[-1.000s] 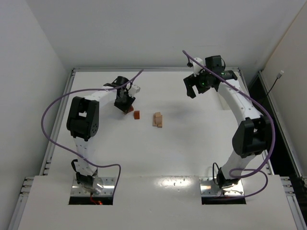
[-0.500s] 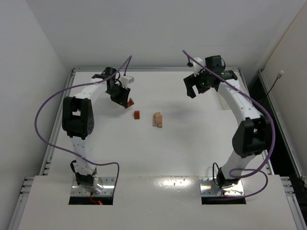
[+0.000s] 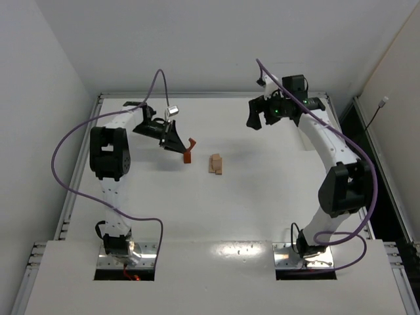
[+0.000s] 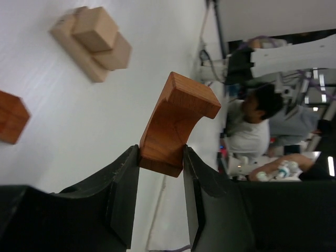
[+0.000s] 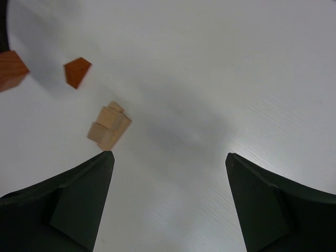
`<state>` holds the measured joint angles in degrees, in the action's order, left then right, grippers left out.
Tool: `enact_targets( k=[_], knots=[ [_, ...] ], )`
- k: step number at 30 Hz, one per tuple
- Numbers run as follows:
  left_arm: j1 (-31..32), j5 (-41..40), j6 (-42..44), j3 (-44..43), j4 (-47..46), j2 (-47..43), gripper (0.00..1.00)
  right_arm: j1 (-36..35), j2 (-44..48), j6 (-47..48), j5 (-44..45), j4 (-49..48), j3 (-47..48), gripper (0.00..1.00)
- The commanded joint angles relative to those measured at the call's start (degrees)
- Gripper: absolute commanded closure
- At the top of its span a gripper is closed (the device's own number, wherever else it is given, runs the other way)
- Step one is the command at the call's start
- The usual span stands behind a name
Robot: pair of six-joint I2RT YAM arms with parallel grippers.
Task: Build the wood block tower
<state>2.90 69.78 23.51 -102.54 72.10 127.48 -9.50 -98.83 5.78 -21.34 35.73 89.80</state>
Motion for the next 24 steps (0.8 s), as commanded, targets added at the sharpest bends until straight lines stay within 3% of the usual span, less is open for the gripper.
enact_targets(
  k=[1,5,8,14,24],
  knots=[
    [-0.61,13.53,2.42,2.77,2.7,-4.52,1.0,0.18,5.48,-11.62,-11.07,-12.4,-4.96,0.15],
    [-0.61,19.24,1.12,6.38,1.66,-8.72,1.0,-1.22,9.61,-24.48,-15.39,-27.52,-16.64,0.15],
    [-0.61,23.2,-12.39,9.98,-11.57,-12.33,1.0,-5.94,11.37,-28.01,-14.26,-33.43,-19.04,0.17],
    [-0.61,23.21,-19.9,5.17,-15.66,-13.49,1.0,-14.4,10.76,-35.99,-12.67,-39.76,-17.03,0.17],
    [-4.21,23.21,-26.5,4.37,-19.89,-14.01,1.0,-17.57,7.07,-45.24,-15.57,-48.73,-12.64,0.19]
  ],
)
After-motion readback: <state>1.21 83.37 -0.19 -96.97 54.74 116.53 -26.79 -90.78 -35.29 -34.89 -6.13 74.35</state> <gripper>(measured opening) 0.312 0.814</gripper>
